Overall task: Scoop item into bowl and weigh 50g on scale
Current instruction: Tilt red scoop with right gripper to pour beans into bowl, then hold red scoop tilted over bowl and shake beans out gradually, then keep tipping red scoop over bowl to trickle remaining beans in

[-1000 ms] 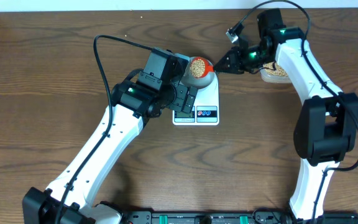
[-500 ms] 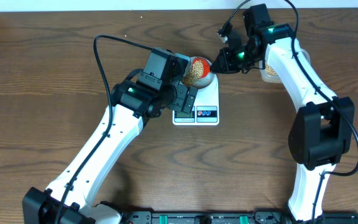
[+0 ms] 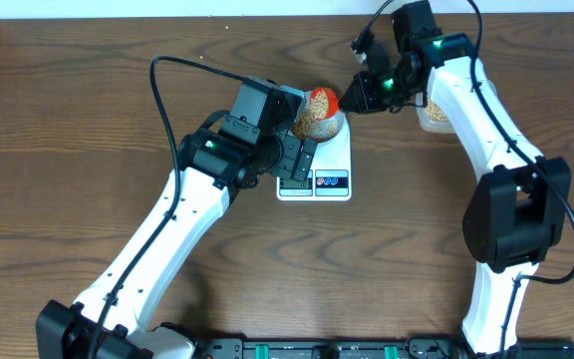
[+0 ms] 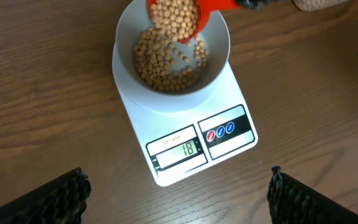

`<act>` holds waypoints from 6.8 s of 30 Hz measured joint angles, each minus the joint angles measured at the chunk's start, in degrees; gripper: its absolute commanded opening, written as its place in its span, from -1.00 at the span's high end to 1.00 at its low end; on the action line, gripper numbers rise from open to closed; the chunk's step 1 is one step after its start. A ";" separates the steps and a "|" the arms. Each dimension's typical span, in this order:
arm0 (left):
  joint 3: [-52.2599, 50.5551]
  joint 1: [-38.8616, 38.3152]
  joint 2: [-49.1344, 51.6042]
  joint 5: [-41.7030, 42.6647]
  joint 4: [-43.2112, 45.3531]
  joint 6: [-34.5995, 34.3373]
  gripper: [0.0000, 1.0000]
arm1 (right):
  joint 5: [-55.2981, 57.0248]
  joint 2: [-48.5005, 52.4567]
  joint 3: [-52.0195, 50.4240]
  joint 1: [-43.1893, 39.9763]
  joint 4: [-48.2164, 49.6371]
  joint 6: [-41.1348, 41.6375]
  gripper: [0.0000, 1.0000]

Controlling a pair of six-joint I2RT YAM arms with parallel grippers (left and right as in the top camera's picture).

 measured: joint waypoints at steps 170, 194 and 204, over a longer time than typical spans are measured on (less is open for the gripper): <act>0.00 0.00 0.00 0.00 -0.02 0.00 -0.87 | 12.61 -4.61 0.46 6.82 -4.09 -21.81 0.98; 0.00 0.00 0.00 0.00 -0.02 0.00 -0.87 | 12.61 -4.61 0.46 6.69 -4.04 -21.84 0.98; 0.00 0.00 0.00 0.00 -0.02 0.00 -0.87 | 13.73 -4.61 0.46 6.69 -3.76 -23.06 0.98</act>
